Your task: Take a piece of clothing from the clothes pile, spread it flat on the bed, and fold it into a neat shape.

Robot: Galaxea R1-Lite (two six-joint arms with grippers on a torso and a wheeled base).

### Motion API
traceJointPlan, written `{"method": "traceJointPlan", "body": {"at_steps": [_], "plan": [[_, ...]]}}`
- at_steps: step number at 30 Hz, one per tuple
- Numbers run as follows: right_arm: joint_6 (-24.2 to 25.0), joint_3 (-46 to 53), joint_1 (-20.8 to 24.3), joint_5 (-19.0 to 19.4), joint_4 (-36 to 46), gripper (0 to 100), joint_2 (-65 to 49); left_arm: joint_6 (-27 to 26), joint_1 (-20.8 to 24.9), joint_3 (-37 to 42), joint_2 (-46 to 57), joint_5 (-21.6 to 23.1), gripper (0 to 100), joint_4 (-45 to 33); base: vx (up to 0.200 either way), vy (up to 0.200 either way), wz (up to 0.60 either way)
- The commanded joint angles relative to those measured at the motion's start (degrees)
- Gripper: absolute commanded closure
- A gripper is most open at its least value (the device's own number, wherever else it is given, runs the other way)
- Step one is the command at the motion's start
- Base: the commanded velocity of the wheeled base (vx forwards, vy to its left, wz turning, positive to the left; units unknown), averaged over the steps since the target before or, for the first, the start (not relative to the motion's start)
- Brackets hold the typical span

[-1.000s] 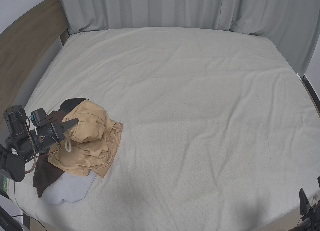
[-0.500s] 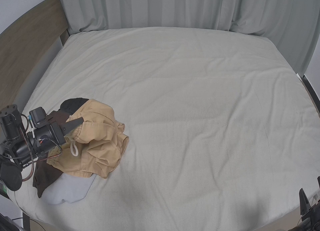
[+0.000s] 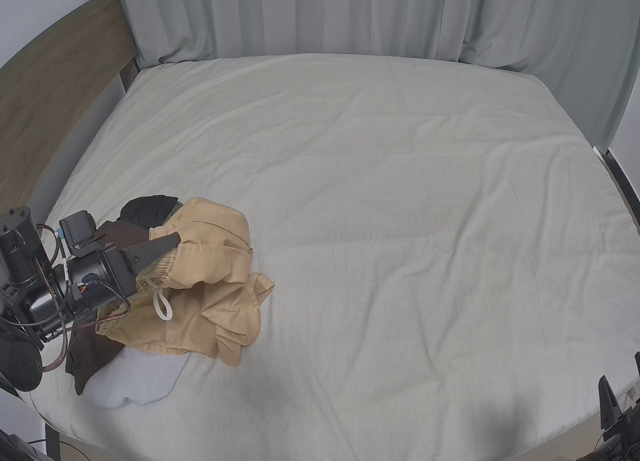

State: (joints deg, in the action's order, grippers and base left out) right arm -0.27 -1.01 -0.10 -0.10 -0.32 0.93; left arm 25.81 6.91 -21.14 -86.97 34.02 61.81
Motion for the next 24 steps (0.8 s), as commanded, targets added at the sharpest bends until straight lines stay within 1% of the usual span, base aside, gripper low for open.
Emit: {"method": "traceJointPlan", "body": {"at_steps": [1, 7, 8, 9, 10, 12, 13, 16, 19, 20, 22, 23, 24], "plan": [[0.0, 1.0, 0.0, 0.0, 0.0, 0, -0.9, -0.1, 2.5, 0.9, 1.6, 0.2, 100, -0.1, 0.0, 0.0, 0.0], [0.0, 1.0, 0.0, 0.0, 0.0, 0, -0.9, -0.3, 3.7, 1.5, 2.2, 0.0, 100, 0.2, 0.0, 0.0, 0.0], [0.0, 1.0, 0.0, 0.0, 0.0, 0, -0.9, -0.2, 5.2, 1.8, 2.5, -0.2, 100, 0.2, 0.0, 0.0, 0.0], [0.0, 1.0, 0.0, 0.0, 0.0, 0, -0.9, -0.2, 5.2, 1.8, 2.5, -0.2, 100, 0.2, 0.0, 0.0, 0.0], [0.0, 1.0, 0.0, 0.0, 0.0, 0, -0.9, -0.2, 6.5, 2.4, 2.9, -0.2, 100, 0.2, 0.0, 0.0, 0.0], [0.0, 1.0, 0.0, 0.0, 0.0, 0, -0.9, -0.2, 6.5, 2.4, 2.9, -0.2, 100, 0.2, 0.0, 0.0, 0.0], [0.0, 1.0, 0.0, 0.0, 0.0, 0, -0.9, -0.3, 9.2, 3.2, 2.9, -0.3, 100, 0.2, 0.0, 0.0, 0.0], [0.0, 1.0, 0.0, 0.0, 0.0, 0, -0.9, -0.1, 10.8, 3.5, 2.5, -0.4, 100, -0.5, 0.0, 0.0, 0.0], [0.0, 1.0, 0.0, 0.0, 0.0, 0, -0.9, 0.6, 13.1, 4.0, 2.0, -1.6, 100, -0.3, 0.0, 0.0, 0.0], [0.0, 1.0, 0.0, 0.0, 0.0, 0, -0.9, 2.1, 15.0, 3.7, 1.5, -3.6, 100, 0.2, 0.0, 0.0, 0.0], [0.0, 1.0, 0.0, 0.0, 0.0, 0, -0.9, 5.0, 17.3, 2.9, 1.2, -7.0, 100, 0.5, 0.0, 0.0, 0.0], [0.0, 1.0, 0.0, 0.0, 0.0, 0, -0.9, 5.0, 17.3, 2.9, 1.2, -7.0, 100, 0.5, 0.0, 0.0, 0.0], [0.0, 1.0, 0.0, 0.0, 0.0, 0, -0.9, 8.1, 19.5, 2.1, 1.4, -10.0, 100, 1.1, 0.0, 0.0, 0.0]]}}
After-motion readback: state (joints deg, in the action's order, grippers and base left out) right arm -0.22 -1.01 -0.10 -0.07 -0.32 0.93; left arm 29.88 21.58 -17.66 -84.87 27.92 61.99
